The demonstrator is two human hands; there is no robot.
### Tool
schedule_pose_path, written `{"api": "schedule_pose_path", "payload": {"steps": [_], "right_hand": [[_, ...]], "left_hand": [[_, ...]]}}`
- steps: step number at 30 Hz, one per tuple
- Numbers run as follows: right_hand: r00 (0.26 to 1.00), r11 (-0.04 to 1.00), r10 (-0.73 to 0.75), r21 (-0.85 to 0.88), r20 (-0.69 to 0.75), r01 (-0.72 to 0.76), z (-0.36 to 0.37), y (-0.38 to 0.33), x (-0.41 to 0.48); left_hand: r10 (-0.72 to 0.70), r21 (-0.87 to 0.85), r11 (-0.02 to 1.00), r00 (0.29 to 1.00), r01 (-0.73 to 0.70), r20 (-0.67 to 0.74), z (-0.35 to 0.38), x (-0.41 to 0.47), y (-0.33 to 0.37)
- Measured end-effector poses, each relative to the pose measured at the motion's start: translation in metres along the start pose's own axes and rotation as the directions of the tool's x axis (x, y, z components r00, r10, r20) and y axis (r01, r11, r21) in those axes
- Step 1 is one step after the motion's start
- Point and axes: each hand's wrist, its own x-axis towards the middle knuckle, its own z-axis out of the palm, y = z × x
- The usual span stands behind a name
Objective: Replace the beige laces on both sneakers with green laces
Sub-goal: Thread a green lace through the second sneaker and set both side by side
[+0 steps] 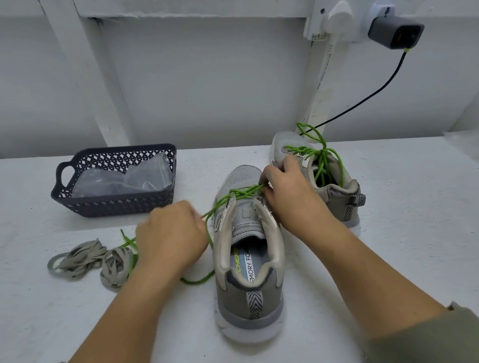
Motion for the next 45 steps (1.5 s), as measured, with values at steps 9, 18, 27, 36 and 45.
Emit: {"api": "schedule_pose_path", "payload": {"steps": [9,18,27,36,45], "right_hand": [[0.997,1.0,-0.018,0.006,0.078,0.018,-0.005,-0.004,0.003],[0.987,0.999,0.019,0.027,0.159,-0.024,-0.005,0.0,0.004],[0.981,0.999,0.038,0.03,0.189,-0.044,-0.006,0.002,0.003],[0.971,0.999,0.008,0.036,0.239,-0.017,-0.015,0.004,-0.001],[0.973,0.999,-0.01,0.05,0.232,-0.001,-0.018,0.004,-0.003]], "left_hand": [[0.109,-0.224,0.969,0.994,-0.102,0.019,-0.005,-0.003,0.008],[-0.041,-0.031,0.998,0.965,0.051,0.259,-0.012,-0.003,0.001],[0.005,-0.167,0.986,0.998,0.007,0.069,-0.008,0.018,-0.012],[0.186,-0.245,0.963,0.938,-0.115,0.293,-0.002,0.025,-0.009],[-0.026,-0.764,0.627,0.985,0.15,0.172,-0.071,0.025,0.005]]}}
